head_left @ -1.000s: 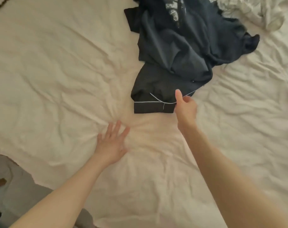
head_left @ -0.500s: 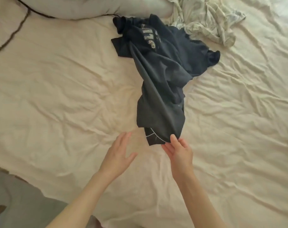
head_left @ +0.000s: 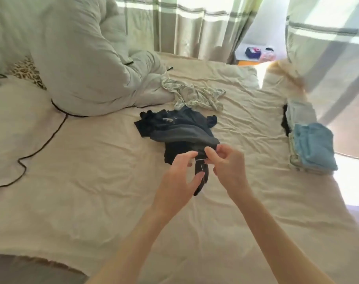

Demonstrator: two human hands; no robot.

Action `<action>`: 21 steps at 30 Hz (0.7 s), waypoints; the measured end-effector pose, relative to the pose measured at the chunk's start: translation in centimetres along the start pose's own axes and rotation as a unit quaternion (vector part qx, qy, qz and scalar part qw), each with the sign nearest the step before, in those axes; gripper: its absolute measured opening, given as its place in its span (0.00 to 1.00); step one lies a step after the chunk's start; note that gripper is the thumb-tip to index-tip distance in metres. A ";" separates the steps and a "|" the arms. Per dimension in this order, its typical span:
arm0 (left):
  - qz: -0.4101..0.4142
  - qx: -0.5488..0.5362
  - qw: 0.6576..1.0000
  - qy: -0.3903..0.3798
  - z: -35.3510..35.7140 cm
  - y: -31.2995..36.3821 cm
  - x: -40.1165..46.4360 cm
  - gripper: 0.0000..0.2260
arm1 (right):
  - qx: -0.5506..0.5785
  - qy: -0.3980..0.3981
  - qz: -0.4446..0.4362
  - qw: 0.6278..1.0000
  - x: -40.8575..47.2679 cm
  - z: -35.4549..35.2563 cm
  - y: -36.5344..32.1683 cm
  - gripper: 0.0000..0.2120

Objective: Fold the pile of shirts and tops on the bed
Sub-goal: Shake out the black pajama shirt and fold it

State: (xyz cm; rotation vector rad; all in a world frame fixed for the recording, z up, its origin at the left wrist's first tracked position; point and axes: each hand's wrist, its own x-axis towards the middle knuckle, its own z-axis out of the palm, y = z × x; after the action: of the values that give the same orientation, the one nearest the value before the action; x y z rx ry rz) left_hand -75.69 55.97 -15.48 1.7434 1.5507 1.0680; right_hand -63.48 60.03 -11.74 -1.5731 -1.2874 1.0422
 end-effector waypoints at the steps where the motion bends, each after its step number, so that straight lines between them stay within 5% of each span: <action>1: -0.020 -0.024 0.999 0.009 -0.7 1.5 -0.2 0.22 | -0.002 -0.001 -0.017 1.000 -0.3 -0.5 -1.8 0.15; 5: -0.046 -0.095 0.992 0.063 -3.5 6.6 0.0 0.18 | -0.018 -0.022 -0.090 0.995 -1.7 -2.7 -8.3 0.12; 10: 0.012 -0.030 0.994 0.102 -8.2 12.7 2.5 0.04 | -0.033 -0.026 -0.154 0.987 -2.8 -6.0 -14.9 0.11; 18: 0.078 -0.106 0.975 0.177 -14.2 20.4 6.4 0.07 | -0.013 0.054 -0.217 0.975 -1.1 -12.7 -21.6 0.09; 21: 0.096 -0.015 0.982 0.161 -16.1 21.0 6.6 0.07 | 0.021 0.082 -0.196 0.977 0.7 -15.4 -22.5 0.08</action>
State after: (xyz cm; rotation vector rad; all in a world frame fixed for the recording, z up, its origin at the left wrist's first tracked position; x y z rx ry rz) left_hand -78.22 57.39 11.66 1.7927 1.5637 1.5255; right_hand -55.48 62.12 14.25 -1.2741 -1.3783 0.6734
